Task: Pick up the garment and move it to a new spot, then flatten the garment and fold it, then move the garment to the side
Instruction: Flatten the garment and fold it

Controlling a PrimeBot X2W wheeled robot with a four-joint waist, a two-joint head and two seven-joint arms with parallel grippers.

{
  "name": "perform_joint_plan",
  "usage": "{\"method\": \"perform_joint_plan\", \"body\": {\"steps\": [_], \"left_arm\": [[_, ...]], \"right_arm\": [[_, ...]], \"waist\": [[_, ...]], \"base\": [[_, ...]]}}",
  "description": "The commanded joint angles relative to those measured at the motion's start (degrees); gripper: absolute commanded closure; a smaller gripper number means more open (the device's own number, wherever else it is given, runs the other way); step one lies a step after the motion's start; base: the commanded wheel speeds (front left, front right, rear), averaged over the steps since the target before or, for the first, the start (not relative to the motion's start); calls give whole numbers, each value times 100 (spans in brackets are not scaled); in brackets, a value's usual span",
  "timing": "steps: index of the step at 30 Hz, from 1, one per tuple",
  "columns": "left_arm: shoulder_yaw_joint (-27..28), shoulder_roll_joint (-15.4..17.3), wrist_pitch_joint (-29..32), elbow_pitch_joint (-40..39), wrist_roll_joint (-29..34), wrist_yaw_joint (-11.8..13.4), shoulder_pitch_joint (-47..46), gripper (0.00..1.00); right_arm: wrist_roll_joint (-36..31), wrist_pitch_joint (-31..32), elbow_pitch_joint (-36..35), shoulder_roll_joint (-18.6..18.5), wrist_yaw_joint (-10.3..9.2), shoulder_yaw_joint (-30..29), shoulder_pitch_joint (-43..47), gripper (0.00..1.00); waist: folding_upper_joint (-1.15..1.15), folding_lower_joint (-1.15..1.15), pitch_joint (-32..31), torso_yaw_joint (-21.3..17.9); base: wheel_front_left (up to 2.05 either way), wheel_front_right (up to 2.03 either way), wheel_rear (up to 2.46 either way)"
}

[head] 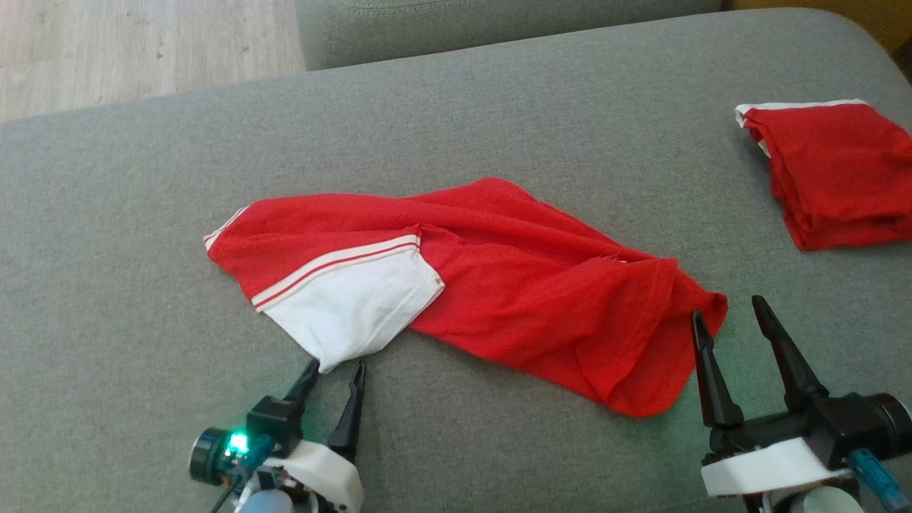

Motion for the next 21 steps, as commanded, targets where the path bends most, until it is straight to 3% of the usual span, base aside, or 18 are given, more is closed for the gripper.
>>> {"method": "perform_joint_plan", "body": {"steps": [1, 2, 9, 15, 21], "left_arm": [[108, 16, -10, -209, 13, -45, -59, 84], [85, 15, -10, -262, 21, -58, -35, 100], [67, 16, -10, -562, 33, -108, 52, 100], [319, 123, -10, -1493, -34, -128, 223, 100], [664, 298, -10, -2334, -23, -134, 275, 100]], "right_arm": [[-38, -32, -171, -98, 37, 104, -140, 0], [-41, -32, -168, -98, 37, 103, -135, 0], [-73, -32, -168, -114, 37, 103, -40, 0], [53, -32, -7, -266, 37, 262, -61, 0], [717, 72, 912, -676, 37, 585, -605, 0]], "waist": [[0, 0, -22, -1], [0, 0, -37, 0], [0, 0, -213, 49], [0, 0, -338, 136], [0, 0, -339, 239]], "base": [[0, 0, 0], [0, 0, 0], [0, 0, 0], [0, 0, 0], [0, 0, 0]]}}
